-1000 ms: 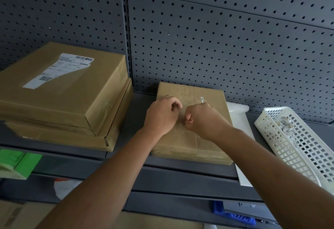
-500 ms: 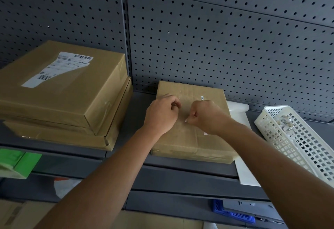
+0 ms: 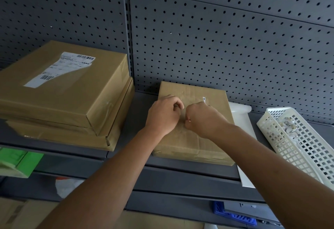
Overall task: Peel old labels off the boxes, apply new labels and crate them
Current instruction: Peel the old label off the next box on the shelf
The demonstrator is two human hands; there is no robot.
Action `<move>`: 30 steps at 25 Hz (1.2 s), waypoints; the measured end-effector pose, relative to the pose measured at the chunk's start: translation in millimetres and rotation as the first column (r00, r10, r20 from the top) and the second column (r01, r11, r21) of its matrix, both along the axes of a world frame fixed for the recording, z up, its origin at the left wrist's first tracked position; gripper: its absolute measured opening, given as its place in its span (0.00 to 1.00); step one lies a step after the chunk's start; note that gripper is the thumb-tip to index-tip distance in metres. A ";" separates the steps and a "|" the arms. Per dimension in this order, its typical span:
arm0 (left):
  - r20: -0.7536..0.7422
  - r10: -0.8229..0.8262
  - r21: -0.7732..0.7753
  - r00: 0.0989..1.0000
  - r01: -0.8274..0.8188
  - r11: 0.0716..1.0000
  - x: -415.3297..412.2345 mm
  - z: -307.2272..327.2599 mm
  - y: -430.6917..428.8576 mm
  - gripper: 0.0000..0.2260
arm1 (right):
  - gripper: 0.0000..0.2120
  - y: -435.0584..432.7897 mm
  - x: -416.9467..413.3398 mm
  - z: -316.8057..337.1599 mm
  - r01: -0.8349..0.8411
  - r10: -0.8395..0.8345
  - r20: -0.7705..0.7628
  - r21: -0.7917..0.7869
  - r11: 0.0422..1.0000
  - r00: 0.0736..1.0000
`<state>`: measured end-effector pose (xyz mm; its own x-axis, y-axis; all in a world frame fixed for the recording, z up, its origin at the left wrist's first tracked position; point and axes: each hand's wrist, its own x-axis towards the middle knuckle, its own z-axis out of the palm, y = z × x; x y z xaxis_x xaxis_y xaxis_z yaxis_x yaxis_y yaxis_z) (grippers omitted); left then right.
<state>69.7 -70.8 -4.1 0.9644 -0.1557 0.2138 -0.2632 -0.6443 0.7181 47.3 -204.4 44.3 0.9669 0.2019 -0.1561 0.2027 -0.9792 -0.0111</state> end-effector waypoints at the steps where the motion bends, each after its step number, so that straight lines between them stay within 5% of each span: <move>1: -0.003 0.004 0.001 1.000 -0.004 1.000 0.0 -0.2 0.2 0.13 | 0.08 4.4 -0.6 0.6 -0.015 0.015 -0.009 -0.038 0.999 1.000; 5: -0.003 0.007 0.002 1.000 -0.007 1.000 -0.1 -0.3 0.6 0.13 | 0.10 4.1 3.2 1.0 -0.007 0.006 -0.099 -0.010 1.000 0.995; 16: -0.016 0.010 -0.005 1.000 -0.010 1.000 -1.1 1.1 1.4 0.13 | 0.03 -31.1 1.6 14.9 0.207 -0.193 -0.077 0.453 0.867 0.978; 25: 0.006 0.003 0.009 1.000 -0.003 1.000 -1.4 0.4 1.1 0.13 | 0.07 -27.3 -0.5 -7.7 0.061 -0.052 -0.040 0.260 0.964 0.998; 30: 0.016 0.008 0.003 1.000 -0.008 1.000 -1.6 -0.6 1.0 0.14 | 0.06 -61.1 12.3 22.0 0.244 -0.305 0.055 0.472 0.847 0.951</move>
